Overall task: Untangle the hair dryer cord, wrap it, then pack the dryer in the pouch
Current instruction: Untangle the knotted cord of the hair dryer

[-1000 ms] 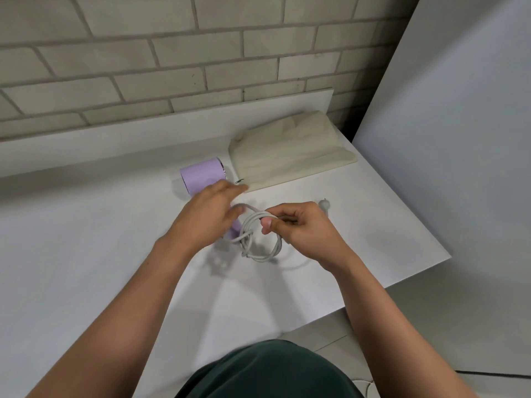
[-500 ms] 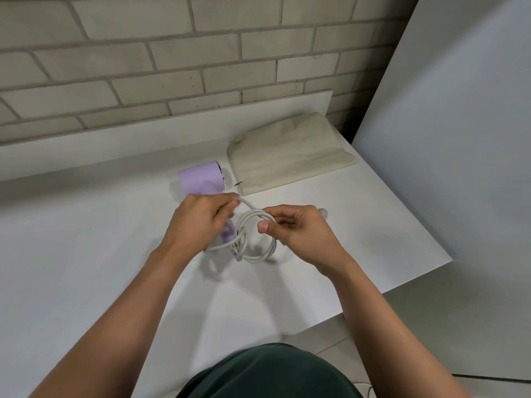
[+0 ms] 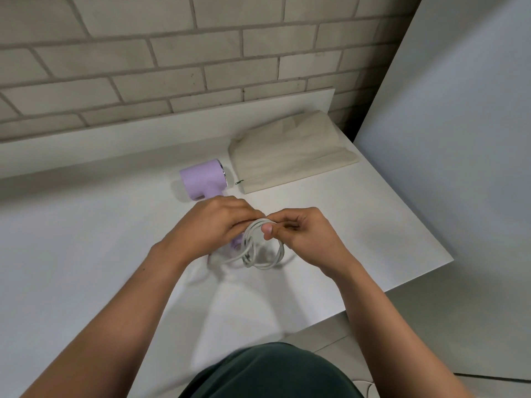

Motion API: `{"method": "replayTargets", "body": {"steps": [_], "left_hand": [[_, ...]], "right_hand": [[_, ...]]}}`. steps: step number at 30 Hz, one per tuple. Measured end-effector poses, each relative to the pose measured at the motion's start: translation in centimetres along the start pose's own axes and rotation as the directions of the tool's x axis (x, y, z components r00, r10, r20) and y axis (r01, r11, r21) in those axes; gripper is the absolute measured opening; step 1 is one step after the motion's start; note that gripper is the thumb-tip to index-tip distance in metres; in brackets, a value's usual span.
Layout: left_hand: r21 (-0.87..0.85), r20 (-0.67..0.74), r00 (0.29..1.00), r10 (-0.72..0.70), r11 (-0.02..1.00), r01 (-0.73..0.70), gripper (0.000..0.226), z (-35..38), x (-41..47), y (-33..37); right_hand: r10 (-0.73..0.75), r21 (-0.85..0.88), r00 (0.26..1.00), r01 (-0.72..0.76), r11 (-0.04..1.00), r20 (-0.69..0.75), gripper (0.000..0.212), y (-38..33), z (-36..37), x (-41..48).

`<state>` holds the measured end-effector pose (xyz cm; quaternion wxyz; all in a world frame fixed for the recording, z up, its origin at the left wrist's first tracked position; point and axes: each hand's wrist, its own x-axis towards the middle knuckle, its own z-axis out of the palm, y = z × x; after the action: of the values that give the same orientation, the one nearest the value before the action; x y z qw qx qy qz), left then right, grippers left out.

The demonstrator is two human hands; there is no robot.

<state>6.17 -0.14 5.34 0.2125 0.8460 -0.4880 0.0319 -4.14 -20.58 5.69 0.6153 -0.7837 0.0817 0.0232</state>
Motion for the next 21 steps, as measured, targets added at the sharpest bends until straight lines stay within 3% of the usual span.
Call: {"method": "replayTargets", "body": {"steps": [4, 8, 12, 14, 16, 18, 21], "left_hand": [[0.06, -0.127, 0.987, -0.096, 0.993, 0.104, 0.037, 0.5, -0.5, 0.5], [-0.083, -0.31, 0.863, -0.399, 0.916, 0.393, 0.033, -0.1, -1.3, -0.7], [-0.094, -0.147, 0.836, -0.529, 0.849, 0.52, 0.02, 0.4, -1.9, -1.0], [-0.104, -0.147, 0.855, -0.496, 0.868, 0.486, 0.026, 0.6, -2.2, -0.4], [-0.088, -0.136, 0.931, -0.338, 0.941, 0.328, 0.042, 0.5, -2.2, 0.4], [-0.056, -0.059, 0.983, -0.173, 0.984, 0.17, 0.039, 0.3, -2.0, 1.2], [0.032, -0.053, 0.99, -0.129, 0.991, 0.131, 0.036, 0.2, -1.8, 2.1]], "right_hand": [[-0.02, 0.05, 1.0, 0.02, 0.999, -0.007, 0.011, -0.2, -0.1, 0.0], [-0.028, 0.048, 1.0, 0.027, 0.998, 0.009, 0.01, -0.6, -0.2, 0.1], [-0.034, -0.001, 0.999, 0.034, 0.999, 0.012, 0.01, -0.6, 0.2, 0.2], [-0.018, 0.007, 0.999, 0.018, 1.0, 0.029, 0.01, -0.4, 0.3, 0.0], [-0.017, 0.0, 0.999, 0.017, 1.0, 0.042, 0.01, -0.2, 0.3, -0.2], [-0.039, -0.003, 0.998, 0.039, 0.999, 0.04, 0.01, 0.1, 0.3, -0.4], [-0.059, 0.04, 0.998, 0.058, 0.998, 0.024, 0.011, 0.1, 0.1, -0.6]]}}
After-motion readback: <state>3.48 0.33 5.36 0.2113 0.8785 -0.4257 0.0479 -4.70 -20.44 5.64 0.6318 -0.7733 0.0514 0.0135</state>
